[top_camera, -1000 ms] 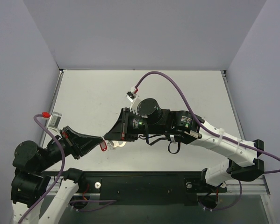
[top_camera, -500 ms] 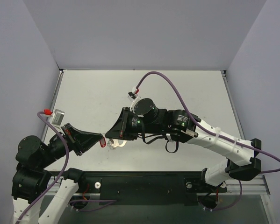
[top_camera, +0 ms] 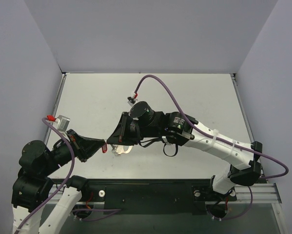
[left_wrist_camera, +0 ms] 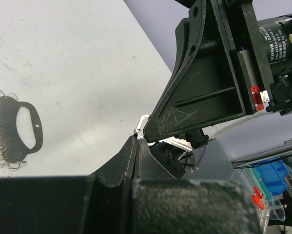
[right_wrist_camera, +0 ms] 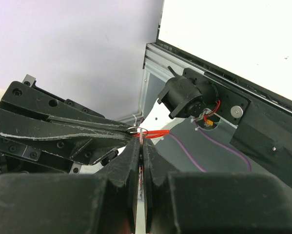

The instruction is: Remove the keys from the keyring

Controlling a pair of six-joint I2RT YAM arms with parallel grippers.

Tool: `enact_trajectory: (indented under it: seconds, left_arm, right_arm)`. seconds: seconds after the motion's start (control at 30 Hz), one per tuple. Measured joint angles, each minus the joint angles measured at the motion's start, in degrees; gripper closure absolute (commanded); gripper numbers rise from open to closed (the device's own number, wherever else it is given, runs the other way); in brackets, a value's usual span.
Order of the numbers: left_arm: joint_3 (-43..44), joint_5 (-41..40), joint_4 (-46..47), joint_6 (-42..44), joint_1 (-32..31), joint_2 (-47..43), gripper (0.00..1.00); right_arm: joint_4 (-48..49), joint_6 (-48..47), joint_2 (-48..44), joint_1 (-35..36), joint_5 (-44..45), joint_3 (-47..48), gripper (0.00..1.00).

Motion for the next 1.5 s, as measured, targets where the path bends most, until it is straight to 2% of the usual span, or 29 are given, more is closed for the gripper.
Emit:
enact_trajectory:
  seconds: [0.83, 1.13, 1.37, 1.5]
  left_arm:
    - [0.07, -5.38, -2.47, 4.33, -1.64, -0.02, 1.0]
    - [0.61, -9.07, -2.08, 5.35, -1.62, -0.02, 1.0]
    - [1.44, -12.02, 1.16, 5.68, -1.53, -0.04, 1.0]
    - [1.53, -12.31, 3.06, 5.7, -1.53, -0.04, 1.0]
  right_arm:
    - [-4.68, -1.44, 6.67, -0.57, -1.31, 8.44, 1.0]
    - [10.03, 0.02, 3.06, -2.99, -5.81, -2.19, 1.0]
    - [18.4, 2.95, 2.8, -5.51, -9.86, -4.26, 1.0]
    - [19.65, 3.87, 2.82, -6.23, -11.26, -3.78, 1.0]
